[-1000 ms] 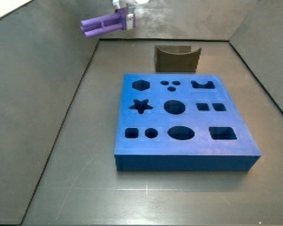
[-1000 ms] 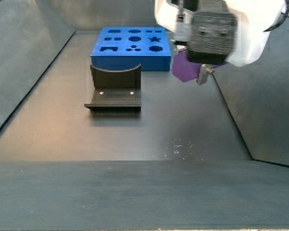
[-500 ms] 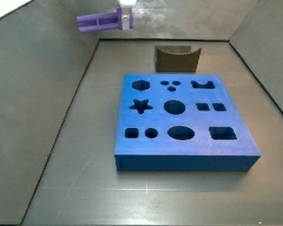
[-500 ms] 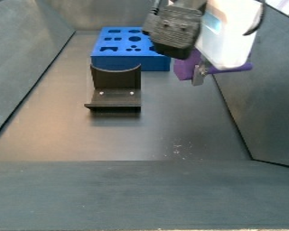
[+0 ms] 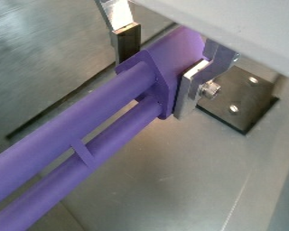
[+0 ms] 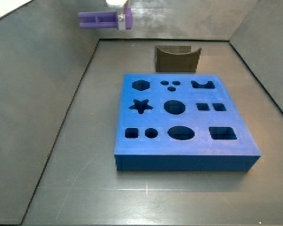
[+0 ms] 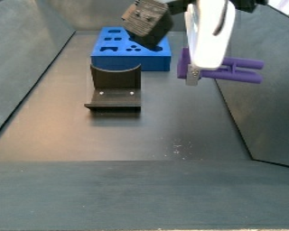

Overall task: Pick up the 3 prong object. Move up. Rotate the 3 prong object. Place the 3 prong object on the fixture. Regrasp the 3 prong object. Move to above the board. Insert the 3 prong object.
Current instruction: Rotate the 3 prong object.

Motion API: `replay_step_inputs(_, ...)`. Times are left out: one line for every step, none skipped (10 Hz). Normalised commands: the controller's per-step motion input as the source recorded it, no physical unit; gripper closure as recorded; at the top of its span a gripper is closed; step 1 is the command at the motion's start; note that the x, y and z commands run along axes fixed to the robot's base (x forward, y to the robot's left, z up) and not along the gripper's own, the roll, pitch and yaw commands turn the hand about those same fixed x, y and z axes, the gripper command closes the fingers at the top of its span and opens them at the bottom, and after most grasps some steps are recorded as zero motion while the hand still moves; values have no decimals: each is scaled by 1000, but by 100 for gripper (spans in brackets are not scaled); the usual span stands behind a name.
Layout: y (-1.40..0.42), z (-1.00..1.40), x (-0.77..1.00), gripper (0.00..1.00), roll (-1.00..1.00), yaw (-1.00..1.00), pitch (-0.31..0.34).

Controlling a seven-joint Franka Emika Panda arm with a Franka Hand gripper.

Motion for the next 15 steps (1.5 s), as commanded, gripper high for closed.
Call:
replay_step_inputs(17, 6, 5, 100, -9, -1000, -4)
replay_step_inputs(17, 6, 5, 100, -9, -1000, -4)
replay_step_inputs(17, 6, 5, 100, -10, -1000, -4)
replay_step_inputs(17, 6, 5, 100, -10, -1000, -4)
replay_step_inputs(17, 6, 5, 100, -11, -1000, -5)
replay_step_inputs(17, 6, 5, 100, -11, -1000, -5)
replay_step_inputs(17, 6, 5, 100, -12, -1000, -5)
replay_step_inputs(17, 6, 5, 100, -13, -1000, -6)
replay_step_inputs(17, 6, 5, 100, -14, -1000, -6)
replay_step_inputs(17, 6, 5, 100, -15, -1000, -6)
replay_step_inputs(17, 6, 5, 100, -16, -1000, -7)
replay_step_inputs(17, 6, 5, 100, -18, -1000, -8)
replay_step_inputs(17, 6, 5, 100, -19, -1000, -8)
replay_step_inputs(17, 6, 5, 100, -22, -1000, -9)
replay_step_inputs(17, 6, 5, 100, -24, -1000, -10)
